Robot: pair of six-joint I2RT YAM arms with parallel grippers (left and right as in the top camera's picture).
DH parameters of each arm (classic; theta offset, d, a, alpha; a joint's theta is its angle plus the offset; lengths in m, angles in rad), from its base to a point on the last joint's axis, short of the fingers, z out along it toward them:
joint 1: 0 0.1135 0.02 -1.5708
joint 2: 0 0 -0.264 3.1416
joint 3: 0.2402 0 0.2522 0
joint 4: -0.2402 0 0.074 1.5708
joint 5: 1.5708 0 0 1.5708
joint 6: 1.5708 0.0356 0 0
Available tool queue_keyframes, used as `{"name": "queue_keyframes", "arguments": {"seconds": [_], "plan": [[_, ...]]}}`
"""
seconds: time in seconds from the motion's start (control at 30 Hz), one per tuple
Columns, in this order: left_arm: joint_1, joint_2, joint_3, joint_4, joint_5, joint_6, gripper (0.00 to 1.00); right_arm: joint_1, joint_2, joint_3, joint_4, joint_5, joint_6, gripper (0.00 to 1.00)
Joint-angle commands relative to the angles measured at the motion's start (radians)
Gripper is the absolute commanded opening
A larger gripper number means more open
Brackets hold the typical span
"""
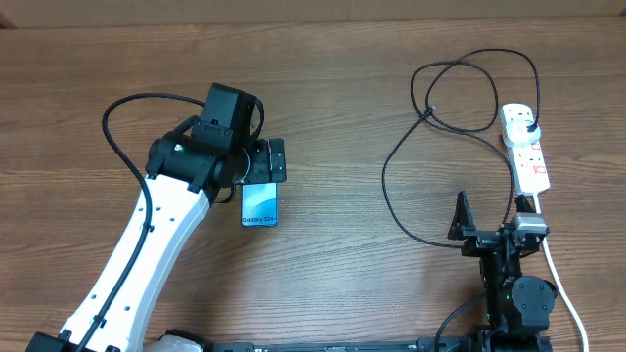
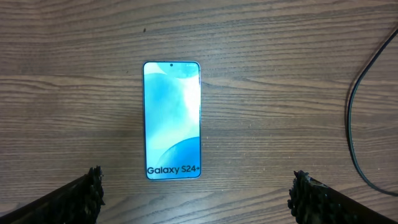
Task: Plug charger to phone and switch on socket
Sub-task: 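Lower the open left gripper down around the phone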
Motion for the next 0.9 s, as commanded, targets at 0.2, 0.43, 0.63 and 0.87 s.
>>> {"name": "queue_keyframes", "arguments": {"seconds": [0.2,0.43,0.63,0.87], "plan": [[-0.008,0.060,0.021,0.002,-0.040,-0.055,1.00,0.006,-0.008,-0.010,0.006,-0.002,-0.002,1.00],[-0.008,0.182,0.021,0.020,-0.038,-0.076,1.00,0.006,-0.008,-0.010,0.006,-0.002,-0.002,1.00],[-0.008,0.257,0.021,0.051,-0.038,-0.115,1.00,0.006,-0.008,-0.010,0.006,-0.002,-0.002,1.00],[-0.007,0.351,0.021,0.092,-0.029,-0.083,0.99,0.006,-0.008,-0.010,0.006,-0.003,-0.002,1.00]]}}
